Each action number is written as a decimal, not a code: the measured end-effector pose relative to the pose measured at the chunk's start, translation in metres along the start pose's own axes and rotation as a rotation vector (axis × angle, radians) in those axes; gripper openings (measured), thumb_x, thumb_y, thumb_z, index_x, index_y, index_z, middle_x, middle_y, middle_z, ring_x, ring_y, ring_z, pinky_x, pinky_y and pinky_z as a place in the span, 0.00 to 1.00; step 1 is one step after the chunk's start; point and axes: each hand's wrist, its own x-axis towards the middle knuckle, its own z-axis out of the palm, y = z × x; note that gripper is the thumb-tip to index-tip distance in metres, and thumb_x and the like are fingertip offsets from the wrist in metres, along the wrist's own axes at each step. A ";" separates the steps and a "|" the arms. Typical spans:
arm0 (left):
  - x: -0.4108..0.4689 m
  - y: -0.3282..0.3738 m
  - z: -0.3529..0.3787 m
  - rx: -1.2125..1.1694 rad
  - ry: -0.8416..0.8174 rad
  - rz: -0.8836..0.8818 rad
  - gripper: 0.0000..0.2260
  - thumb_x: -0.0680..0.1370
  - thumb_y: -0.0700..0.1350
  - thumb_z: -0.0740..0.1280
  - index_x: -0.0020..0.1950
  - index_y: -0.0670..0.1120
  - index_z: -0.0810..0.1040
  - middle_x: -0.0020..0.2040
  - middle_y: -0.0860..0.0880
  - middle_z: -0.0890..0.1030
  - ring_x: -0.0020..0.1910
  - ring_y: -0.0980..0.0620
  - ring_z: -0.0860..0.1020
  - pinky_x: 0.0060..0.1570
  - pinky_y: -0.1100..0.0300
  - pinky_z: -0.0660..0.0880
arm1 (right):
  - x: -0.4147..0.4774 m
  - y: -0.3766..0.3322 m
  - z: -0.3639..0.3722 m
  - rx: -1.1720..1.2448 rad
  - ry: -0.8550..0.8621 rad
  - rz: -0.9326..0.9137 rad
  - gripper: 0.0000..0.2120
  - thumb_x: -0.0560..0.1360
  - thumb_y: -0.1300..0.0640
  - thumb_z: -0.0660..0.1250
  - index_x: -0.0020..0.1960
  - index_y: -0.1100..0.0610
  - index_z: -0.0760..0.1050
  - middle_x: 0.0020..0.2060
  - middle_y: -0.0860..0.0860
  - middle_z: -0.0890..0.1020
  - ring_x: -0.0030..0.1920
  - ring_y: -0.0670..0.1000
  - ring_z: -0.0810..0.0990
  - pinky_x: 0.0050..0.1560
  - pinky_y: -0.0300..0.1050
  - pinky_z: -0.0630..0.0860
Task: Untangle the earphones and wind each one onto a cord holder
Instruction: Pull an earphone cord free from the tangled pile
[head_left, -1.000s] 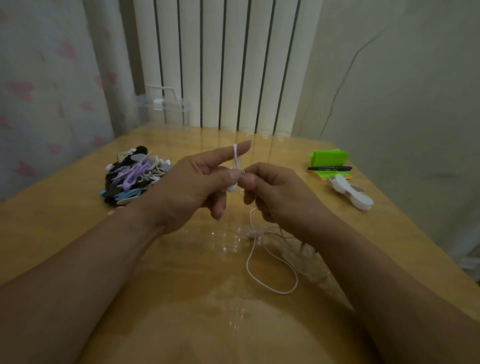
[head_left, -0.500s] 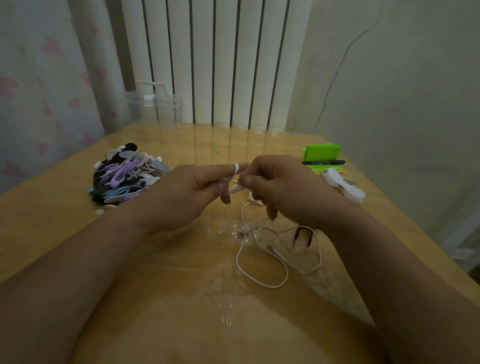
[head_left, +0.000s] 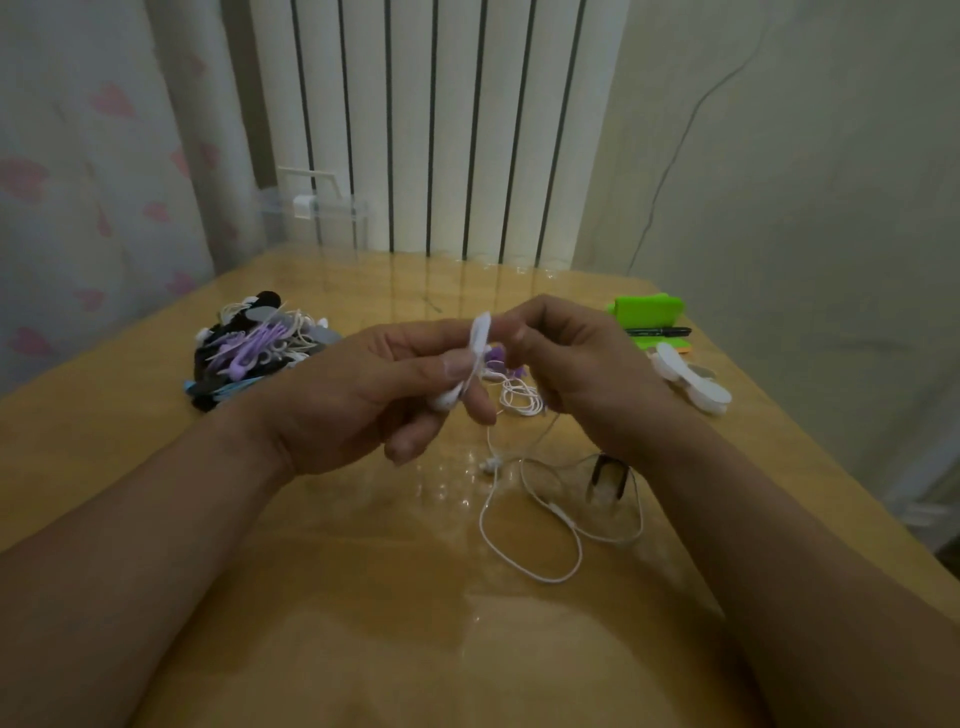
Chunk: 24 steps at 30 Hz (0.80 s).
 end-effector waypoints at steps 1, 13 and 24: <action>0.002 -0.001 0.001 -0.019 0.064 0.030 0.20 0.82 0.45 0.63 0.74 0.55 0.78 0.48 0.39 0.80 0.24 0.55 0.68 0.24 0.63 0.69 | -0.001 0.003 0.006 -0.054 -0.008 0.014 0.07 0.84 0.52 0.66 0.50 0.50 0.82 0.37 0.45 0.83 0.34 0.39 0.77 0.37 0.38 0.71; 0.007 -0.016 -0.008 0.915 0.429 0.100 0.19 0.86 0.49 0.62 0.75 0.66 0.71 0.60 0.60 0.84 0.60 0.66 0.79 0.66 0.54 0.76 | -0.004 -0.013 0.011 -0.453 -0.100 0.007 0.08 0.83 0.47 0.66 0.51 0.47 0.83 0.36 0.43 0.82 0.36 0.38 0.79 0.34 0.30 0.71; 0.000 -0.001 0.009 0.487 -0.032 -0.034 0.16 0.85 0.49 0.60 0.71 0.60 0.78 0.46 0.45 0.84 0.29 0.51 0.70 0.29 0.63 0.70 | 0.001 -0.009 -0.013 0.226 -0.021 0.052 0.07 0.80 0.69 0.66 0.53 0.60 0.80 0.34 0.52 0.79 0.27 0.43 0.69 0.28 0.37 0.67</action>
